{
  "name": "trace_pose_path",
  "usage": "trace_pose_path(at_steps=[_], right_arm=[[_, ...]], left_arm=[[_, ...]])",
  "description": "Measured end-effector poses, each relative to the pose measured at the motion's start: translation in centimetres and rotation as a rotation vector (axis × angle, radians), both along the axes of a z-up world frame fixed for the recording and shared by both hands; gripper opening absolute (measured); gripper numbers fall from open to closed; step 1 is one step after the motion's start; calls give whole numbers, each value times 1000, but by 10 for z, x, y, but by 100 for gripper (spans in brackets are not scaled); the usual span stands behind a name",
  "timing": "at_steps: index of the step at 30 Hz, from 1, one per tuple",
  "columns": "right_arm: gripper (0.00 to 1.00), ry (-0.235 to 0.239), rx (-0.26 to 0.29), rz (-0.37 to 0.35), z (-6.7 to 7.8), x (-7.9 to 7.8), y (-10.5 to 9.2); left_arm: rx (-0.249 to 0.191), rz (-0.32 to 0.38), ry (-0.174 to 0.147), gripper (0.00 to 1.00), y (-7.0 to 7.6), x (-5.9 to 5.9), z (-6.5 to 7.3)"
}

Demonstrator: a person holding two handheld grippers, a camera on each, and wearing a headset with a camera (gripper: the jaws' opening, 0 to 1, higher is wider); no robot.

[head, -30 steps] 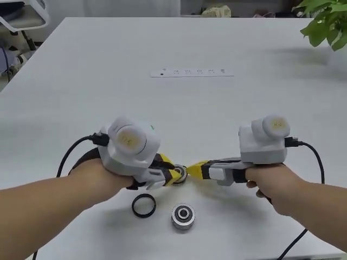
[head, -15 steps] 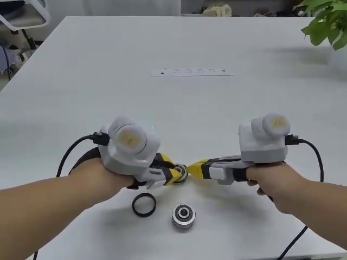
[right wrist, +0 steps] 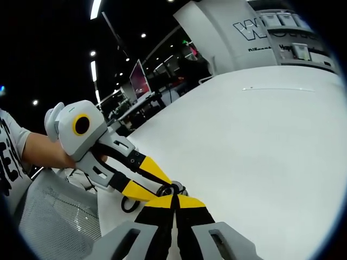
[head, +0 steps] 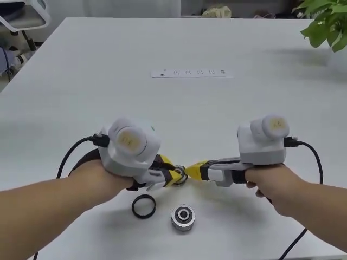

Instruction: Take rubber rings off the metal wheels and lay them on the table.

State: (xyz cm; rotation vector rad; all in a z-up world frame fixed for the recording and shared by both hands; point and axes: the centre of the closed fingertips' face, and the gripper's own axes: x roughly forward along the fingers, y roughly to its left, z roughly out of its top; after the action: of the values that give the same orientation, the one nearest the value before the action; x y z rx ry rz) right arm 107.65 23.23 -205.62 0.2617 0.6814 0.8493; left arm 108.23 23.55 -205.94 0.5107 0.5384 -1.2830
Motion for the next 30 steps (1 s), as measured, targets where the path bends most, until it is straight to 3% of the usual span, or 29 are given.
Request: trace_pose_path(at_steps=[30], right_arm=[[0, -8, 2, 25, -2, 2, 6]], left_arm=[[-1, 3, -1, 7, 0, -1, 0]])
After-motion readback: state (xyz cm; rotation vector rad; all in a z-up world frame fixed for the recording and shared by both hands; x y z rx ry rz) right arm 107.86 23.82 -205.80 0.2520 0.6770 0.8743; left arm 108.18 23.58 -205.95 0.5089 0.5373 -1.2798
